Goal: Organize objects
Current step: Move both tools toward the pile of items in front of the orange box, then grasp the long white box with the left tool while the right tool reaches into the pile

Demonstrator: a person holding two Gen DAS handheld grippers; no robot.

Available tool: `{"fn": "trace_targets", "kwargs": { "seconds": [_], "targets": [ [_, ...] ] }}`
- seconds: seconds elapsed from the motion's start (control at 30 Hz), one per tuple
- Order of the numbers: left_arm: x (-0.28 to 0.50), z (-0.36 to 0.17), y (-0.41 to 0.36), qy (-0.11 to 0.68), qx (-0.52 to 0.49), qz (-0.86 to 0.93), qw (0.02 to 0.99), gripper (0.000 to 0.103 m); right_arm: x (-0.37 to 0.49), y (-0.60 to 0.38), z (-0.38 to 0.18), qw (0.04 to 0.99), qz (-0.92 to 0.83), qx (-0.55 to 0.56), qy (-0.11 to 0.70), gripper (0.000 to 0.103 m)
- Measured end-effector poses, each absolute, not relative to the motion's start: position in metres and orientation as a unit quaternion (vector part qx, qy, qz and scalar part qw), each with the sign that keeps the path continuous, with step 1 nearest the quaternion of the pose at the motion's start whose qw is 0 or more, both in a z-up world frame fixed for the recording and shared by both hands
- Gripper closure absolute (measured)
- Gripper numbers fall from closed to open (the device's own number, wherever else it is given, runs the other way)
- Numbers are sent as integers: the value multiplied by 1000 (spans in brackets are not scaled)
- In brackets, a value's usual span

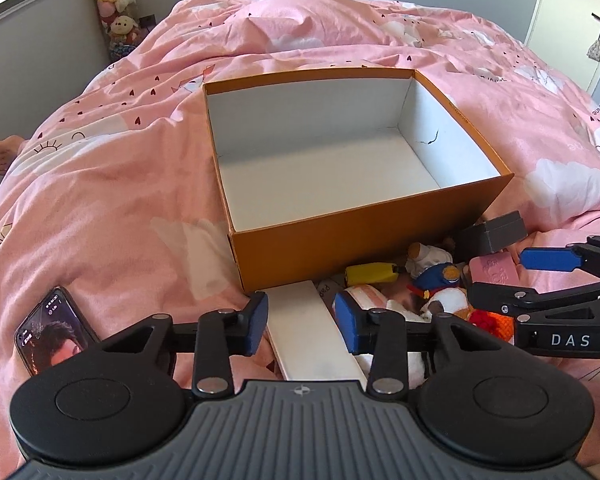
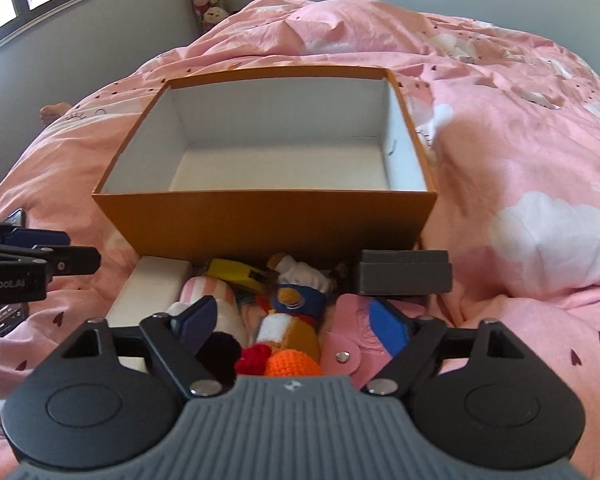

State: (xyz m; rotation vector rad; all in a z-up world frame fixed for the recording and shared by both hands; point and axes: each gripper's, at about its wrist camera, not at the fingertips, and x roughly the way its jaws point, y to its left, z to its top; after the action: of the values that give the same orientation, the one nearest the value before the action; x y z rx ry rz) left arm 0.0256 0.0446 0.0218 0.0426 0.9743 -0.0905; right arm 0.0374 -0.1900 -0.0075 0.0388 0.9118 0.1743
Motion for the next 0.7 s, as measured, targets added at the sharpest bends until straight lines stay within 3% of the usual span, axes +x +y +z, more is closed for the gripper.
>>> {"fn": "trace_targets", "kwargs": {
  "seconds": [0.17,0.33,0.43,0.7],
  "targets": [
    [45,-3,55,535,-16,-61,842,63,56,-171,-15,870,146,16,471,48],
    [62,-32,69,589,-51,-45,805,63,75,-151,-28,839,193,1,508,50],
    [67,-45,75,615,-64,-40,785,58,84,-144,-35,829,205,-13,520,50],
    [76,-67,89,640,-146,-39,753,27,105,-144,-40,818,213,-23,534,50]
  ]
}}
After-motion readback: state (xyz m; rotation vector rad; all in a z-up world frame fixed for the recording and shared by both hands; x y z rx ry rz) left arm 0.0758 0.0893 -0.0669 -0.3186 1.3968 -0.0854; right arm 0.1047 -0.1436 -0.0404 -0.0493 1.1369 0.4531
